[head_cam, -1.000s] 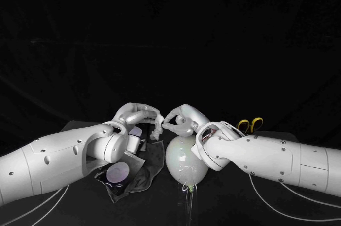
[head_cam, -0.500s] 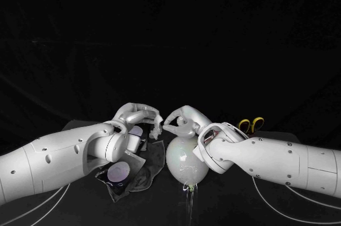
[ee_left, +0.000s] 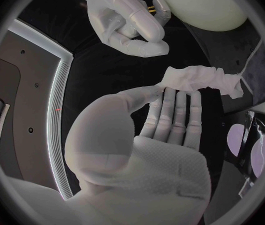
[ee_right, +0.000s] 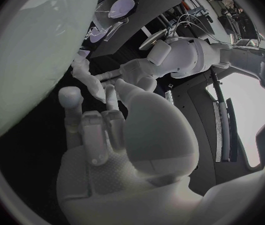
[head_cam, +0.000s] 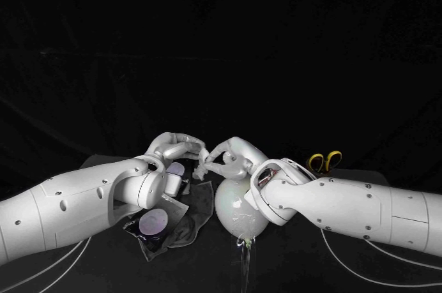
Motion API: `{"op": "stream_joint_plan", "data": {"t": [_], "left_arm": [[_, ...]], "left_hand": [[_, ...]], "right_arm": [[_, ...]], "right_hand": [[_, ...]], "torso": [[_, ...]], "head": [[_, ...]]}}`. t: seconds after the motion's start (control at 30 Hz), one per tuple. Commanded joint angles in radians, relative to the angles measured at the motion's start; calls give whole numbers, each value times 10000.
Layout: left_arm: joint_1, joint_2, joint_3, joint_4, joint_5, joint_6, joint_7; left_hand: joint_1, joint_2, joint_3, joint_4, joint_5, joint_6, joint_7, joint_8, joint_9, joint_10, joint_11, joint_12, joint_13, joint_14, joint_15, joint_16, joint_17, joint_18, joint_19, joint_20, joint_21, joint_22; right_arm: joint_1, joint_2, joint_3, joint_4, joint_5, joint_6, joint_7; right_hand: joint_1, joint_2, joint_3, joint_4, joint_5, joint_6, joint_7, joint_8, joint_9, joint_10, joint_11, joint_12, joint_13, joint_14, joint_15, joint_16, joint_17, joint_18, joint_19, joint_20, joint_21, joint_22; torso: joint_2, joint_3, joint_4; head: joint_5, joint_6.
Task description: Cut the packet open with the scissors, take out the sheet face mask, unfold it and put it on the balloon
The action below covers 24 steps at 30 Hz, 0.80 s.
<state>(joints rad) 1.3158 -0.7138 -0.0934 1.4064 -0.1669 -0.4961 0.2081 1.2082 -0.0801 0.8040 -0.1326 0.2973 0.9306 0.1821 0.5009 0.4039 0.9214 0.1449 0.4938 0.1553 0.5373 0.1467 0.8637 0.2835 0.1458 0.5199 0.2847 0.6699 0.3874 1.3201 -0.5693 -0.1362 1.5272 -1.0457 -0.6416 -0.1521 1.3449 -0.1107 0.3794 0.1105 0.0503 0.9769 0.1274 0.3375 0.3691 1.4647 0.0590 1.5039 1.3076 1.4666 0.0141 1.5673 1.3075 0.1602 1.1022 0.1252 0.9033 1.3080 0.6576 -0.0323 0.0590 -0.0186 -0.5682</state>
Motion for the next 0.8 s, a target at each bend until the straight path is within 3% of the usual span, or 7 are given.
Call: {"op": "stream_joint_plan", "data": {"t": [0.03, 0.2, 0.23, 0.4, 0.43, 0.8], "left_arm": [[14, 34, 12, 24, -205, -157, -65], [14, 56, 12, 36, -272, -176, -132], [14, 60, 12, 37, -277, -176, -139], [15, 86, 12, 42, -296, -118, -165], [15, 89, 12, 45, -298, -107, -166], [15, 91, 13, 48, -304, -102, -203]], "left_hand": [[-12, -90, -53, 34, 33, 90, -32, -52, 1447, 161, -15, -20, -74, 145, -36, 106, -36, 19, 132, -17, 116, 56], [17, -82, -150, 53, 9, 141, -68, -148, 1370, 437, -86, -115, -222, 420, -122, 256, -118, 116, 267, -50, 377, 203], [44, -58, -250, 56, 4, 179, -144, -206, 1349, 746, -167, -149, -273, 826, -261, 441, -101, 213, 455, -96, 651, 355], [35, -169, -200, 125, 11, 403, -186, -530, 1299, 1643, -366, -1198, -783, 1902, -488, 87, -504, 298, 308, -120, 1271, 767], [68, -169, -165, 119, 20, 416, -261, -578, 1309, 1826, -325, -1398, -835, 2121, -542, -58, -580, 311, 287, -122, 1335, 806], [106, -206, -132, 149, 20, 512, -260, -749, 1380, 2404, -370, -2239, -876, 2671, -586, -718, -811, 337, 234, -98, 1406, 826]], "right_arm": [[-1, 128, 6, -149, -158, 287, -120], [-1, 359, 6, -388, -153, 425, -155], [-1, 386, 6, -416, -155, 432, -165], [2, 539, 7, -635, -175, 452, -285], [3, 561, 7, -686, -178, 446, -303], [6, 673, 7, -1032, -148, 383, -304]], "right_hand": [[6, -8, 20, -15, -10, -36, 46, -87, -24, 506, 3, 48, 1884, 934, -36, 45, 2451, -161, 35, -26, 19, 60], [-3, -8, 33, -10, -13, -112, 84, -171, -66, 503, 31, 44, 1882, 924, -21, 46, 2436, -158, 8, -24, -19, 54], [42, 33, 90, -29, -8, -259, 137, -292, -120, 507, 65, 47, 1888, 929, -4, 45, 2444, -162, 9, -19, -16, 62], [198, 159, 302, -138, 0, -344, 223, -475, -210, 530, 143, 70, 1921, 955, 63, 43, 2487, -174, 5, 20, -15, 85], [172, 143, 307, -134, -7, -364, 246, -515, -229, 534, 162, 75, 1928, 956, 78, 43, 2489, -176, 5, 31, -12, 91], [110, 124, 335, -122, -14, -409, 292, -638, -289, 569, 208, 111, 1973, 1000, 121, 39, 2563, -192, 49, 66, 54, 131]], "torso": [[1, -13, 5], [-8, -11, 7], [-9, -11, 7], [-3, -9, 3], [-3, -9, 3], [-2, 3, -7]], "head": [[-1, -28], [-9, 7], [-12, 10], [5, 4], [5, 4], [4, 7]]}}
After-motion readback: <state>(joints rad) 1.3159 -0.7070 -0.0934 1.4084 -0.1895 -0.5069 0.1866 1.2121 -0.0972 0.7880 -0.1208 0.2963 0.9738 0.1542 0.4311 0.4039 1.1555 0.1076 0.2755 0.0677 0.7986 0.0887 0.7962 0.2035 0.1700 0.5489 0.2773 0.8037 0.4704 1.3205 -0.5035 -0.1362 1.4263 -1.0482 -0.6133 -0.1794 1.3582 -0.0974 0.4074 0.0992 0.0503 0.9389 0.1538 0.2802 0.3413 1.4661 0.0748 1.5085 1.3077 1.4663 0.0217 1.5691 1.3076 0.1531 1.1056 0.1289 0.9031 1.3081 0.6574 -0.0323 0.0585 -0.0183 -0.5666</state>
